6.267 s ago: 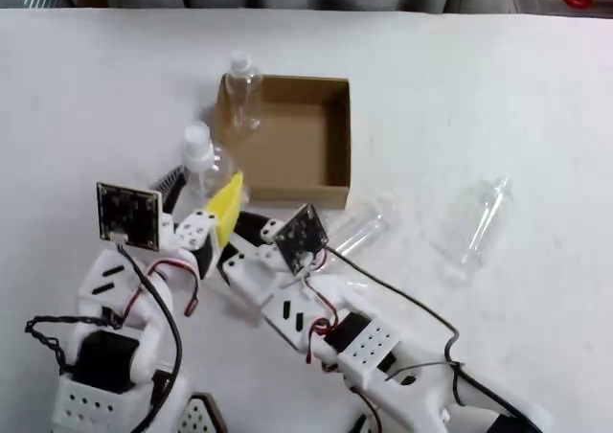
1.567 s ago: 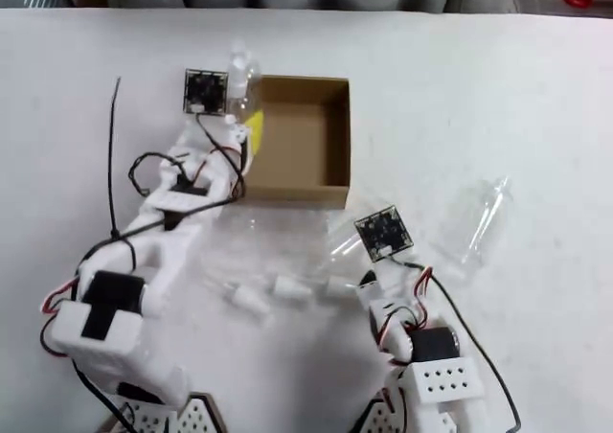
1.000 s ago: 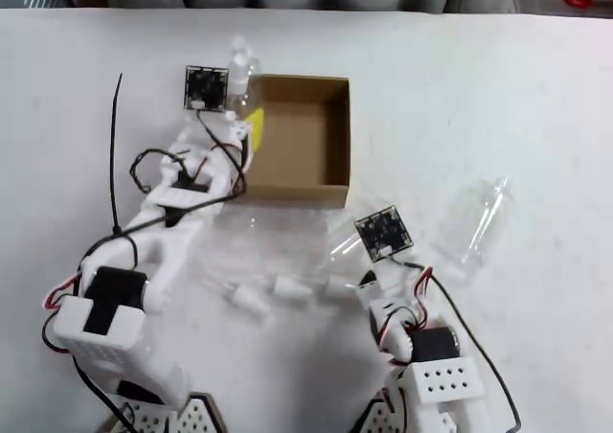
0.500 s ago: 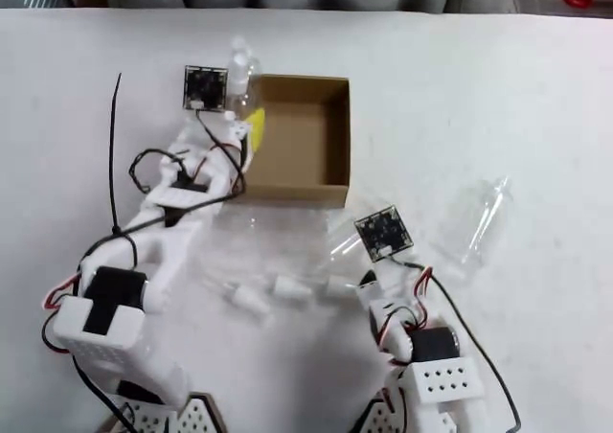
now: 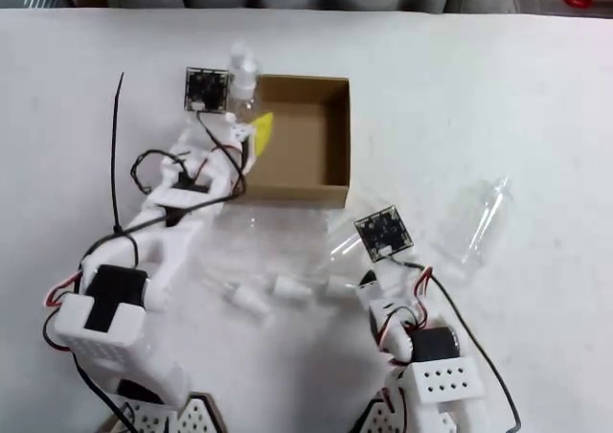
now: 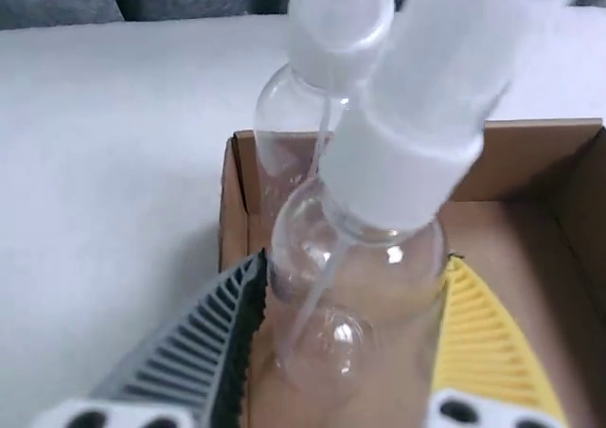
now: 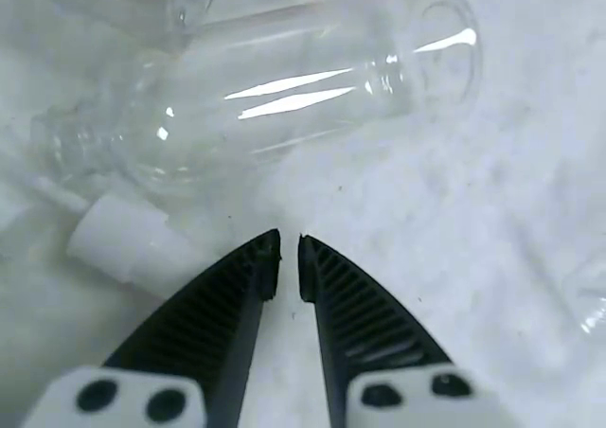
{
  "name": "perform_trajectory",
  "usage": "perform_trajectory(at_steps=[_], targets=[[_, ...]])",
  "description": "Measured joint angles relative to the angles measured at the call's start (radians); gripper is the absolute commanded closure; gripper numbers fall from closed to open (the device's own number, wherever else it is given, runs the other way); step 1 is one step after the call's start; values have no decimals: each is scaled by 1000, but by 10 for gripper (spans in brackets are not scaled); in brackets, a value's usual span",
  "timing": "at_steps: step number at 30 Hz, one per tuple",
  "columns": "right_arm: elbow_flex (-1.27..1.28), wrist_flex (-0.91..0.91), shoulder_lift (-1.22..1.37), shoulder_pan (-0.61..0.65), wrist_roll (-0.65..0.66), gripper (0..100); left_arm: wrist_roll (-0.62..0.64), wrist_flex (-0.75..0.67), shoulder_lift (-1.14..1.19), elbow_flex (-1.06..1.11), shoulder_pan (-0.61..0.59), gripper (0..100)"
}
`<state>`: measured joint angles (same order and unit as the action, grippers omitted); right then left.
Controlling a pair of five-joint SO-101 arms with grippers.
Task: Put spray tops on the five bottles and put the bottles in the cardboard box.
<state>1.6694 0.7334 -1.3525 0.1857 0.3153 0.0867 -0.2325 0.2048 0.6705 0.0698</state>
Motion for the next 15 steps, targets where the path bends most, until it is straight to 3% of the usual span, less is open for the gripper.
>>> perform_trajectory(at_steps=[15], targets=[[0,0,0,0,0,982,0,0,-58,83,-26,723]])
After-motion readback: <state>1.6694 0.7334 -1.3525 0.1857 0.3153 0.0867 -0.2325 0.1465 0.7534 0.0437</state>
